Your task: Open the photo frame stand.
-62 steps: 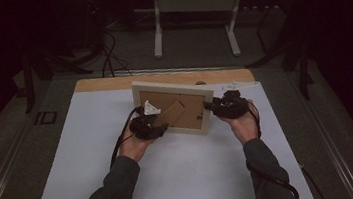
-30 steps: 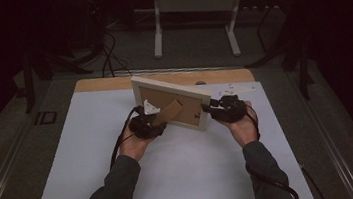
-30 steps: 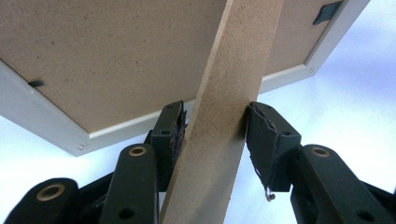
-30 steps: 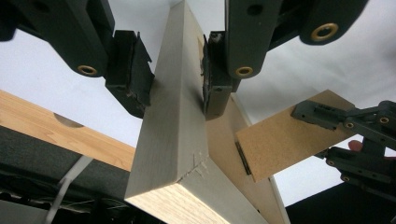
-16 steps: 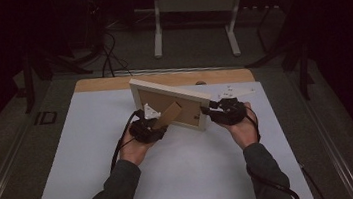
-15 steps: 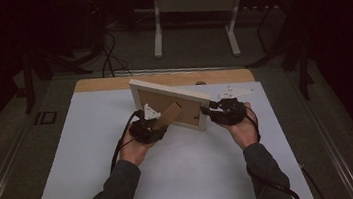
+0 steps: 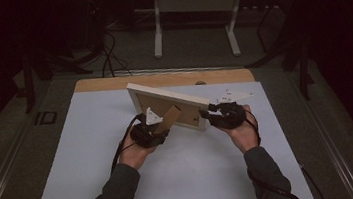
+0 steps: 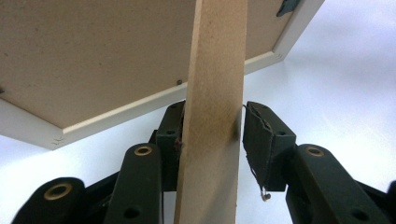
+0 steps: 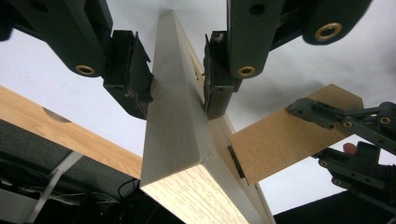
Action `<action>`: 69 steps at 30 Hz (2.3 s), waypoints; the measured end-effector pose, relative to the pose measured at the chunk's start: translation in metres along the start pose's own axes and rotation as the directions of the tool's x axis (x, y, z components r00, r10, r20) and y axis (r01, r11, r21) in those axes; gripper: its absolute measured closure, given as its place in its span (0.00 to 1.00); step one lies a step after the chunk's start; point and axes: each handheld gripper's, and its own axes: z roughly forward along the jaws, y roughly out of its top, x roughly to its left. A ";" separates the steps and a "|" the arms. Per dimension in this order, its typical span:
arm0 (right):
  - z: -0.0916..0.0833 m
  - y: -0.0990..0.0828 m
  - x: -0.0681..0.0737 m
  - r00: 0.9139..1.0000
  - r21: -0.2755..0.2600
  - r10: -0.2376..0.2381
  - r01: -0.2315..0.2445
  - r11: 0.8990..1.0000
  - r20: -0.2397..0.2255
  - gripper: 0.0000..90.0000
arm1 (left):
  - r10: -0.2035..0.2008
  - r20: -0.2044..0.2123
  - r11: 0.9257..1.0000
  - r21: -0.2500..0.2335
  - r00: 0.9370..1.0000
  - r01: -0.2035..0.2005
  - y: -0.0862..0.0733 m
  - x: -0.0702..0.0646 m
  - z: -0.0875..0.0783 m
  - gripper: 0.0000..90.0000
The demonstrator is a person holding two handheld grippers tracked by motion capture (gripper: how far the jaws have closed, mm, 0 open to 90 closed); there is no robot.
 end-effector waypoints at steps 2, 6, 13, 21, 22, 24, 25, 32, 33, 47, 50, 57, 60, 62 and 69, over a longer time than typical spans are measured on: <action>0.000 0.000 0.001 1.000 0.000 -0.006 0.006 1.000 -0.001 0.69 | -0.001 0.004 1.000 -0.001 1.000 0.001 -0.001 0.000 0.000 0.68; -0.001 -0.001 0.004 1.000 0.003 -0.010 0.010 1.000 -0.003 0.69 | -0.002 0.010 1.000 -0.003 1.000 0.002 -0.002 0.000 -0.001 0.68; -0.003 -0.002 0.010 0.999 0.011 -0.028 0.028 1.000 -0.016 0.68 | 0.003 0.017 1.000 0.005 1.000 -0.003 -0.006 -0.002 -0.001 0.66; -0.004 -0.005 0.016 0.999 0.014 -0.048 0.048 0.999 -0.025 0.67 | 0.009 0.034 1.000 0.005 0.999 -0.009 -0.010 -0.006 -0.005 0.65; -0.004 -0.005 0.016 0.998 0.015 -0.048 0.049 0.999 -0.028 0.67 | 0.015 0.035 1.000 0.007 0.999 -0.016 -0.010 -0.007 -0.005 0.65; -0.005 -0.005 0.017 0.998 0.016 -0.046 0.046 0.999 -0.032 0.67 | 0.026 0.032 1.000 0.007 0.999 -0.026 -0.010 -0.009 -0.006 0.65; -0.005 -0.006 0.017 0.998 0.014 -0.046 0.046 0.999 -0.033 0.67 | 0.032 0.031 0.999 0.009 0.999 -0.033 -0.010 -0.009 -0.006 0.65; -0.005 -0.008 0.021 0.998 0.011 -0.056 0.056 0.998 -0.040 0.66 | 0.036 0.039 0.999 0.014 0.999 -0.036 -0.014 -0.011 -0.007 0.64; -0.005 -0.009 0.022 0.997 0.011 -0.060 0.060 0.998 -0.039 0.66 | 0.038 0.039 0.999 0.015 0.998 -0.039 -0.014 -0.011 -0.007 0.64; -0.006 -0.009 0.022 0.998 0.009 -0.049 0.050 0.999 -0.041 0.65 | 0.015 0.034 1.000 0.004 0.999 -0.015 -0.018 -0.005 -0.012 0.62; -0.005 -0.009 0.022 0.998 0.005 -0.050 0.050 0.999 -0.043 0.64 | 0.002 0.038 1.000 0.000 0.999 -0.002 -0.018 -0.003 -0.013 0.62; -0.005 -0.009 0.021 0.998 0.008 -0.048 0.048 0.999 -0.051 0.64 | -0.008 0.041 1.000 -0.009 0.999 0.008 -0.019 -0.003 -0.014 0.62; -0.006 -0.009 0.021 0.998 0.009 -0.047 0.047 0.999 -0.051 0.63 | -0.007 0.043 1.000 -0.014 0.999 0.007 -0.019 -0.003 -0.015 0.62; -0.006 -0.009 0.021 0.998 0.009 -0.047 0.047 0.999 -0.052 0.63 | -0.005 0.042 1.000 -0.020 0.999 0.006 -0.018 -0.004 -0.017 0.62; -0.005 -0.010 0.021 0.998 0.011 -0.045 0.045 0.999 -0.053 0.62 | -0.024 0.044 0.999 -0.043 0.999 0.025 -0.018 0.000 -0.024 0.63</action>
